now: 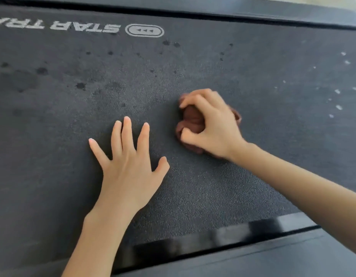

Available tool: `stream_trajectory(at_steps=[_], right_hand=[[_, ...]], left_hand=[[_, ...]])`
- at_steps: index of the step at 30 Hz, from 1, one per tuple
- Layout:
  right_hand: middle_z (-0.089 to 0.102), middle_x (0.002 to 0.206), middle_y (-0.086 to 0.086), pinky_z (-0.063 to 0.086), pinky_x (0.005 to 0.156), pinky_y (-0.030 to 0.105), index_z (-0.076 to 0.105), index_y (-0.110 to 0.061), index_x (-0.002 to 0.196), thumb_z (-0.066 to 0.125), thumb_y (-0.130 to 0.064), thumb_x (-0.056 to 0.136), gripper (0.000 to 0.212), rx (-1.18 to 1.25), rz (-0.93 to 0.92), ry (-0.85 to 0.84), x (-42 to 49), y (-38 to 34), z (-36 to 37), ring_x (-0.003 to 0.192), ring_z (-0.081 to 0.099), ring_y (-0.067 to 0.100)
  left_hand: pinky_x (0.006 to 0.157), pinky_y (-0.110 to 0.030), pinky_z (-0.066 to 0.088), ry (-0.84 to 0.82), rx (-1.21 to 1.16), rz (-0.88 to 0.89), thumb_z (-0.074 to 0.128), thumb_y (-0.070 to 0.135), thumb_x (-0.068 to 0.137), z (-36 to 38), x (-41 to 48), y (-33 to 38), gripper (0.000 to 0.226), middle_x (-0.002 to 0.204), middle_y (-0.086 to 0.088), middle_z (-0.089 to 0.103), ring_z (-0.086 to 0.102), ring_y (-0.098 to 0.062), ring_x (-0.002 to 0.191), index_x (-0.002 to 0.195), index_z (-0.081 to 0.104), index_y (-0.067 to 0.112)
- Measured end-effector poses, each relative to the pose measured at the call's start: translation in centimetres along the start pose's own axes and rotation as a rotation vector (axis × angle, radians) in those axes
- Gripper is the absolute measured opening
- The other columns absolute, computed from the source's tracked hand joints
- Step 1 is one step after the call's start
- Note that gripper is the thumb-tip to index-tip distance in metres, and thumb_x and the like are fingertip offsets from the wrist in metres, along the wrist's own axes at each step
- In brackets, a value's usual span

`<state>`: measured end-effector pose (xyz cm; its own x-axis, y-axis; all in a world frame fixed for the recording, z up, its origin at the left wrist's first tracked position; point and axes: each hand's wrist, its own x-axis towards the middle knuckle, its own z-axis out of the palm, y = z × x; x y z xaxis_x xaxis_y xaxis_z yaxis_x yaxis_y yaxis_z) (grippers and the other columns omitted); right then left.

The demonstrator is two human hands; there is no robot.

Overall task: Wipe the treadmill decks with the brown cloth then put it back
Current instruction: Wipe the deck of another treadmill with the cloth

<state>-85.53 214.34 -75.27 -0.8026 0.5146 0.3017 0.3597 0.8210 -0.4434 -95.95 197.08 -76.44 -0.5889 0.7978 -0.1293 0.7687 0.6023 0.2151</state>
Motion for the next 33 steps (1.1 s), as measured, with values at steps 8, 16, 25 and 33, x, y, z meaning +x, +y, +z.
stream_trajectory(at_steps=[8,16,25,33], right_hand=[[0.055,0.121,-0.007,0.041,0.096,0.030,0.060,-0.019,0.108,0.060,-0.037,0.067,0.045,-0.003,0.021,-0.027,-3.7,3.3,-3.7,0.115,0.050,0.014],[0.055,0.114,-0.001,0.036,0.092,0.027,0.058,-0.025,0.106,0.056,-0.047,0.063,0.048,-0.189,0.668,0.354,-10.4,13.7,-12.4,0.114,0.050,0.021],[0.052,0.116,-0.007,0.034,0.087,0.024,0.056,-0.026,0.107,0.060,-0.045,0.069,0.043,-0.223,0.635,0.367,-13.2,7.6,-8.3,0.109,0.045,0.013],[0.053,0.120,-0.008,0.036,0.086,0.019,0.058,-0.022,0.112,0.063,-0.037,0.071,0.044,-0.285,0.660,0.282,-17.0,7.8,-11.2,0.112,0.046,0.012]], left_hand=[[0.110,-0.060,-0.007,-0.046,-0.033,0.028,0.019,0.066,0.079,-0.7,0.0,-0.7,0.079,0.156,-0.002,-0.014,-0.020,-0.014,0.140,0.148,0.001,0.032],[0.115,-0.050,0.008,0.172,-0.393,0.306,0.051,0.024,0.091,-2.0,2.4,4.4,0.048,0.153,-0.006,0.025,0.010,-0.021,0.144,0.138,0.044,0.016],[0.115,-0.049,0.005,-0.004,-0.183,0.600,0.037,0.029,0.098,2.0,4.1,14.8,0.055,0.158,0.003,0.006,-0.003,-0.020,0.145,0.149,0.017,0.021],[0.113,-0.055,0.003,0.098,-0.098,0.606,0.030,0.041,0.095,4.0,2.9,15.2,0.056,0.155,-0.002,0.023,0.010,-0.025,0.144,0.146,0.029,0.018]])
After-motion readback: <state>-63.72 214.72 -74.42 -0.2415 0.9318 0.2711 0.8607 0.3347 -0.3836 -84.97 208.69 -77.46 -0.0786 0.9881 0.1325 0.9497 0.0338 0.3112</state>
